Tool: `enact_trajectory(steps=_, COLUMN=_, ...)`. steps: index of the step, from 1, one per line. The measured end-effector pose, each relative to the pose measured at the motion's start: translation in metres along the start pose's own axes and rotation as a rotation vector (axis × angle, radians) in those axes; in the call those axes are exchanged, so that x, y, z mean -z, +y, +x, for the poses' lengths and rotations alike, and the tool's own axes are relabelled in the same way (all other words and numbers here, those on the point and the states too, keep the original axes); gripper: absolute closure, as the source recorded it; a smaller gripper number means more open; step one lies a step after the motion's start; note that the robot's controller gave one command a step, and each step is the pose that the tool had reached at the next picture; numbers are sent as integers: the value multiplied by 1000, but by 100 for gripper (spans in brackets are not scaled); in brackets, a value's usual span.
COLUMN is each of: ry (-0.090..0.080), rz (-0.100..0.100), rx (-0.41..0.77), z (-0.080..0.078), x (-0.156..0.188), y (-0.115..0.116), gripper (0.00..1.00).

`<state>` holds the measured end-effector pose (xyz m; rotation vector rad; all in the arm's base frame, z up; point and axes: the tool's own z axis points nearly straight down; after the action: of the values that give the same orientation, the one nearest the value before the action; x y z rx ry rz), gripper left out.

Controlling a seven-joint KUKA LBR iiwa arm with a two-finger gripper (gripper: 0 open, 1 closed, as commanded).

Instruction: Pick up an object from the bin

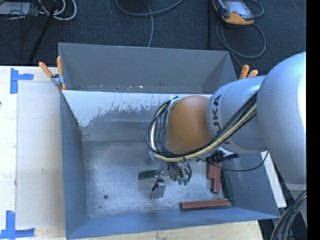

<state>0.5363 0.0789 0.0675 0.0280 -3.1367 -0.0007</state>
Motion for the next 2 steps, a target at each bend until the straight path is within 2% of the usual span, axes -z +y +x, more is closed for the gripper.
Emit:
enact_trajectory(steps=1, ry=-3, rz=0, rx=-2, z=0, x=0, y=0, gripper=0)
enact_trajectory(steps=2, ry=-4, rz=0, rx=-4, z=0, x=0, y=0, gripper=100)
